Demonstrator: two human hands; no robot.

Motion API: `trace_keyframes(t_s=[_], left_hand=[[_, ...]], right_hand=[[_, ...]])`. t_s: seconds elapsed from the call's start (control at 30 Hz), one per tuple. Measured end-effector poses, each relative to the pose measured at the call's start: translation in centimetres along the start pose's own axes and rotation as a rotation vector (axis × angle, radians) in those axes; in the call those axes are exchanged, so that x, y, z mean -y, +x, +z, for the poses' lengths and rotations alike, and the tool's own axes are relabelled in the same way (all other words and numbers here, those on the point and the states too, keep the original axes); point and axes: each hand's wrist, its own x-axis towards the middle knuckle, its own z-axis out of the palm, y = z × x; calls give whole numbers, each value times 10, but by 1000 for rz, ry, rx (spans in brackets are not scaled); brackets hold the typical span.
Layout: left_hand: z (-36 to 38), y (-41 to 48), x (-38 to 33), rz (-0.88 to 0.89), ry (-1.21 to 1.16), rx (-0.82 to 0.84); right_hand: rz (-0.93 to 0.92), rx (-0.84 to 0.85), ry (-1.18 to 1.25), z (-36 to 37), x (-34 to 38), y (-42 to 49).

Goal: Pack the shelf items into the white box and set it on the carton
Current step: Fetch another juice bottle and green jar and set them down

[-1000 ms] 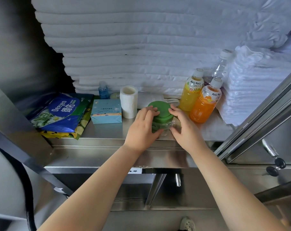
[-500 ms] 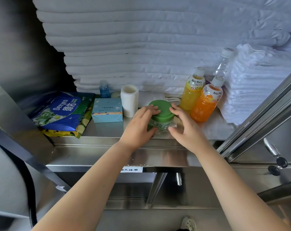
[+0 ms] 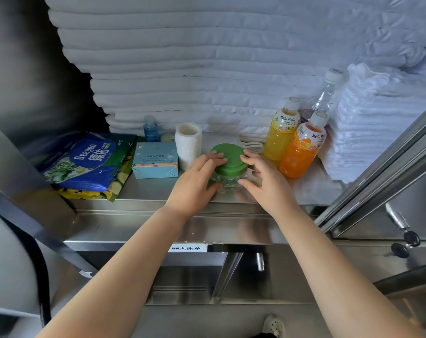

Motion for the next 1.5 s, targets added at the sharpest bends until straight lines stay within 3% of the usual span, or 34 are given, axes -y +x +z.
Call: trace_keyframes(t_s=[0.17, 0.3, 0.4, 0.7, 0.93, 1.1, 1.23, 1.4, 1.5], left_hand=[[5, 3, -16, -4, 81, -25], [2, -1, -20, 5, 26, -17], [-8, -7, -14, 43, 29, 37], [-9, -13, -1, 10, 117, 29], [-9, -9, 2, 25, 113, -81], [-8, -12, 0, -33, 24, -176], [-8, -12, 0, -68, 2, -131], [-11, -11, -2, -72, -4, -109], [-12, -15, -2, -61, -8, -146]], right_hand=[[20, 27, -231, -5, 9, 3], [-92, -9, -379, -3, 16, 6], [-89, 18, -323, -7, 10, 9], [41, 340, -42, -34, -1, 26], [-156, -16, -366, -7, 22, 11], [-102, 132, -190, -16, 18, 14], [-56, 234, -179, -25, 20, 21], [-94, 100, -431, -11, 38, 21], [-98, 138, -350, -13, 36, 16]])
